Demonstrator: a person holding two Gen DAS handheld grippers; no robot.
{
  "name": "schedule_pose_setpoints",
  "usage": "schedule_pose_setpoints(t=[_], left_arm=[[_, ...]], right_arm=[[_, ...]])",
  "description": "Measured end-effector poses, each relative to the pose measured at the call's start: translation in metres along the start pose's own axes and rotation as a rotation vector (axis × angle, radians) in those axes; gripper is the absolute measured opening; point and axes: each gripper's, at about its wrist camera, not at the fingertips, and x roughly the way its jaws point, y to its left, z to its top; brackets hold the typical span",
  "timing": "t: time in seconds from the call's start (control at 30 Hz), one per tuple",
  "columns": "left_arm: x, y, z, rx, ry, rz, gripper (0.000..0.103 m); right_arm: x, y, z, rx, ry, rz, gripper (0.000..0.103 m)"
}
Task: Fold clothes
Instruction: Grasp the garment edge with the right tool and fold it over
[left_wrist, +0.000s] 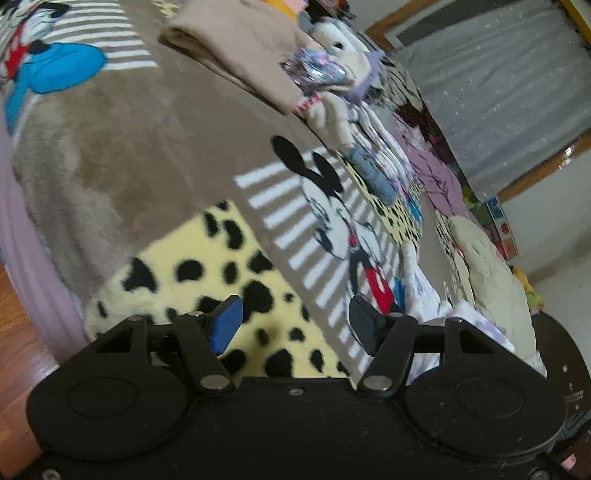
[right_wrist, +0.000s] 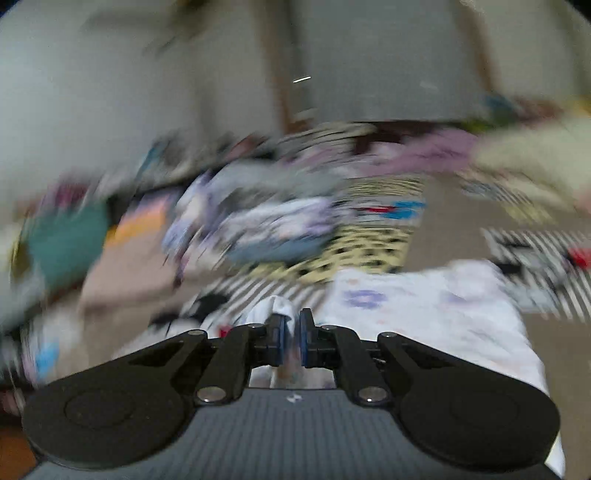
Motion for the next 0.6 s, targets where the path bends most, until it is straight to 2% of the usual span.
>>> schedule_pose_setpoints(t=[0.07, 0.17, 0.3, 0.43, 0.53, 0.6], left_arm=[[0.009, -0.009, -0.003, 0.018, 0.020, -0.010, 0.063], [0.029, -0.029, -0.009, 0.051, 0.061, -0.031, 0.063], [0.061, -0.075, -0.017, 0.184, 0.072, -0.061, 0.062], [0.103, -0.134, -0.026, 0.410, 0.098, -0.119, 0.060], [0.143, -0.167, -0.030, 0.601, 0.083, -0.088, 0.052], [0.172, -0.175, -0.027, 0.652, 0.082, -0.036, 0.051]], right_arm=[[-0.020, -0.042, -0.004, 0.159, -0.032, -0.030, 0.009], [-0.035, -0.089, -0.023, 0.307, -0.032, -0.083, 0.009], [-0.049, -0.117, -0.052, 0.352, -0.021, -0.128, 0.009], [-0.060, -0.124, -0.069, 0.346, -0.044, -0.152, 0.005], [-0.065, -0.131, -0.077, 0.356, -0.059, -0.160, 0.002], [-0.065, -0.137, -0.081, 0.363, -0.051, -0.164, 0.002]])
